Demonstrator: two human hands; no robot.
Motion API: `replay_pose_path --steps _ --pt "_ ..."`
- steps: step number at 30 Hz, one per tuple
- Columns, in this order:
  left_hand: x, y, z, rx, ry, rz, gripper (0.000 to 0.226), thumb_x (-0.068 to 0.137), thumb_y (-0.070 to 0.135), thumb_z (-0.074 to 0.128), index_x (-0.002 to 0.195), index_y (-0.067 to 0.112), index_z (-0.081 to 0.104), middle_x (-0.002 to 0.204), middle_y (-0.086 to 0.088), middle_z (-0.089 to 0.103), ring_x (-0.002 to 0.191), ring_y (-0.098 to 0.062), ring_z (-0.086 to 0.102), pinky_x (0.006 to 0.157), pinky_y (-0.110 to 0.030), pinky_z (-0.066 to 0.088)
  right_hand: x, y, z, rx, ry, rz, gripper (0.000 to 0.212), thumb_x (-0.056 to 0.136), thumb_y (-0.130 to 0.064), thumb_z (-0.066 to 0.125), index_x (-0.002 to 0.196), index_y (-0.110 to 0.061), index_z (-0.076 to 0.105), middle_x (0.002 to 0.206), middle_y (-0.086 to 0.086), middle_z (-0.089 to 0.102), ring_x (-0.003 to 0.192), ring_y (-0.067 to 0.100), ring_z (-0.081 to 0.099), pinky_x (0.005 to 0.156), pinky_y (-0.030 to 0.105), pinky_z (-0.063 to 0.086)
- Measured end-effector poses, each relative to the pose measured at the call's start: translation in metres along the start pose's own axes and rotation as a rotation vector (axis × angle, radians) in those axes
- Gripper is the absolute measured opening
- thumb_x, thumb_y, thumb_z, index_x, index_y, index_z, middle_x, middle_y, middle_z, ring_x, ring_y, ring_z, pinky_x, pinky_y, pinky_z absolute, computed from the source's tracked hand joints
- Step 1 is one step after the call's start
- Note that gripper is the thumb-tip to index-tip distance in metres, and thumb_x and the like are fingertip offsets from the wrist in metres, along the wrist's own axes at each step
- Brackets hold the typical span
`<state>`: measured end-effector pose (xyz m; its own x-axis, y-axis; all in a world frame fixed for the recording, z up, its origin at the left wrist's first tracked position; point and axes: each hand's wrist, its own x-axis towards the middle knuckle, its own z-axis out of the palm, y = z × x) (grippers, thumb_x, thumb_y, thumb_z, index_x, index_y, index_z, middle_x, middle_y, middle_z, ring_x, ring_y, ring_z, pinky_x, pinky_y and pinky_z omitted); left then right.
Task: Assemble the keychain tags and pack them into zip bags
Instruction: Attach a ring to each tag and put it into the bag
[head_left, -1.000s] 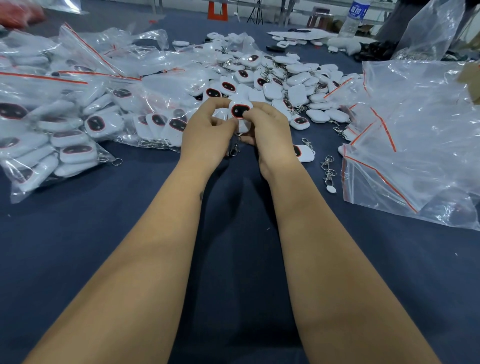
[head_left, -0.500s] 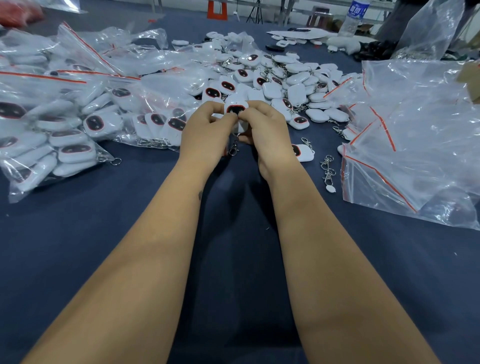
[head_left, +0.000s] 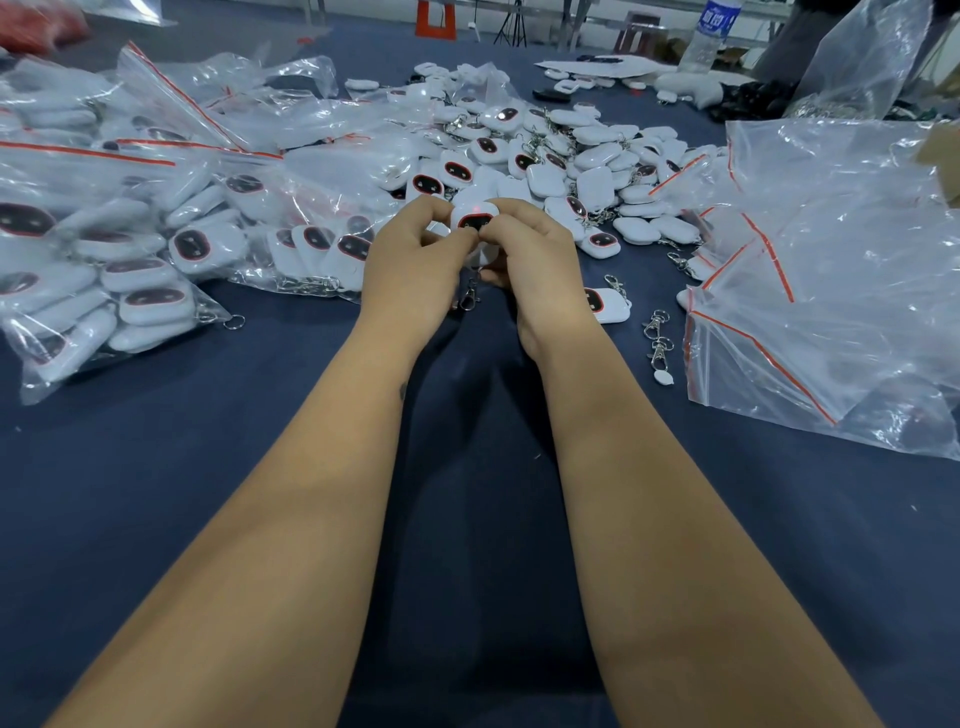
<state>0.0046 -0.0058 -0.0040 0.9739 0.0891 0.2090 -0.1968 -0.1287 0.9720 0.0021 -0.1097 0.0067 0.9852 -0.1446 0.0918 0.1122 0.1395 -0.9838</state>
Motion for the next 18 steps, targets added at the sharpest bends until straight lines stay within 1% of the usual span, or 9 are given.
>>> replay_pose_path --steps 2,4,7,10,11,12,14,16,18 --pt "0.0000 -0.0003 0.0000 0.003 0.001 -0.002 0.001 0.088 0.024 0.064 0.088 0.023 0.065 0.059 0.008 0.051 0.050 -0.006 0.047 0.047 -0.012 0.039 -0.0002 -0.0003 0.0002 0.007 0.003 0.001 0.025 0.086 0.001 0.055 0.077 -0.018 0.067 0.057 -0.009 0.065 0.051 0.002 0.060 0.049 0.013 0.045" --pt "0.0005 -0.0006 0.0003 0.013 0.003 -0.010 0.002 0.088 0.027 0.064 0.087 0.025 0.064 0.059 0.010 0.052 0.049 -0.004 0.047 0.048 -0.012 0.039 -0.0003 -0.0007 0.0004 -0.003 0.007 0.003 0.023 0.087 0.000 0.055 0.077 -0.018 0.067 0.056 -0.010 0.064 0.050 0.001 0.059 0.049 0.013 0.045" --pt "0.0003 -0.0005 0.0009 0.044 0.020 -0.018 0.003 0.089 0.032 0.062 0.090 0.029 0.064 0.066 0.011 0.058 0.050 0.000 0.049 0.051 -0.015 0.040 -0.0007 -0.0008 0.0012 -0.048 0.018 0.011 0.021 0.088 -0.002 0.055 0.077 -0.019 0.063 0.054 -0.012 0.062 0.050 -0.001 0.059 0.050 0.013 0.045" --pt "-0.0024 0.0019 0.0015 0.086 0.063 0.010 0.011 0.089 0.022 0.055 0.096 0.028 0.061 0.073 0.009 0.061 0.049 0.002 0.049 0.053 -0.018 0.041 0.0009 0.0004 0.0023 -0.055 0.053 0.026 0.017 0.090 -0.007 0.059 0.077 -0.018 0.059 0.057 -0.011 0.060 0.057 0.002 0.057 0.056 0.018 0.046" --pt "-0.0030 0.0027 0.0013 0.138 0.075 0.041 0.017 0.089 0.017 0.051 0.100 0.026 0.060 0.079 0.007 0.062 0.054 0.002 0.051 0.056 -0.019 0.042 0.0019 0.0009 0.0021 -0.042 0.075 0.037 0.015 0.090 -0.009 0.061 0.077 -0.017 0.058 0.062 -0.009 0.059 0.062 0.006 0.056 0.059 0.021 0.047" --pt "-0.0035 0.0030 0.0010 0.237 0.083 0.087 0.022 0.088 0.014 0.049 0.104 0.025 0.060 0.088 0.005 0.062 0.065 0.000 0.055 0.061 -0.023 0.044 0.0033 0.0015 0.0016 -0.017 0.091 0.050 0.013 0.090 -0.010 0.062 0.079 -0.016 0.058 0.068 -0.006 0.058 0.068 0.009 0.055 0.062 0.024 0.048" --pt "-0.0041 0.0022 0.0008 0.497 0.101 0.196 0.028 0.086 0.011 0.050 0.111 0.021 0.059 0.105 -0.001 0.060 0.092 -0.014 0.056 0.073 -0.031 0.044 0.0050 0.0019 0.0007 0.058 0.099 0.074 0.011 0.091 -0.007 0.060 0.083 -0.013 0.056 0.074 -0.001 0.058 0.072 0.014 0.056 0.066 0.027 0.052" --pt "-0.0034 -0.0005 0.0007 0.731 0.151 0.268 0.029 0.086 0.021 0.055 0.114 0.018 0.059 0.112 -0.006 0.060 0.107 -0.026 0.051 0.080 -0.036 0.040 0.0057 0.0020 0.0001 0.112 0.107 0.087 0.012 0.089 0.000 0.055 0.084 -0.011 0.054 0.080 0.006 0.058 0.072 0.016 0.057 0.069 0.027 0.055" --pt "-0.0019 -0.0032 0.0000 0.948 0.189 0.225 0.041 0.083 0.040 0.060 0.115 0.015 0.060 0.116 -0.010 0.060 0.115 -0.034 0.045 0.088 -0.040 0.035 0.0064 0.0019 0.0000 0.138 0.140 0.085 0.015 0.085 0.006 0.050 0.085 -0.009 0.051 0.082 0.009 0.055 0.071 0.016 0.054 0.076 0.032 0.055"
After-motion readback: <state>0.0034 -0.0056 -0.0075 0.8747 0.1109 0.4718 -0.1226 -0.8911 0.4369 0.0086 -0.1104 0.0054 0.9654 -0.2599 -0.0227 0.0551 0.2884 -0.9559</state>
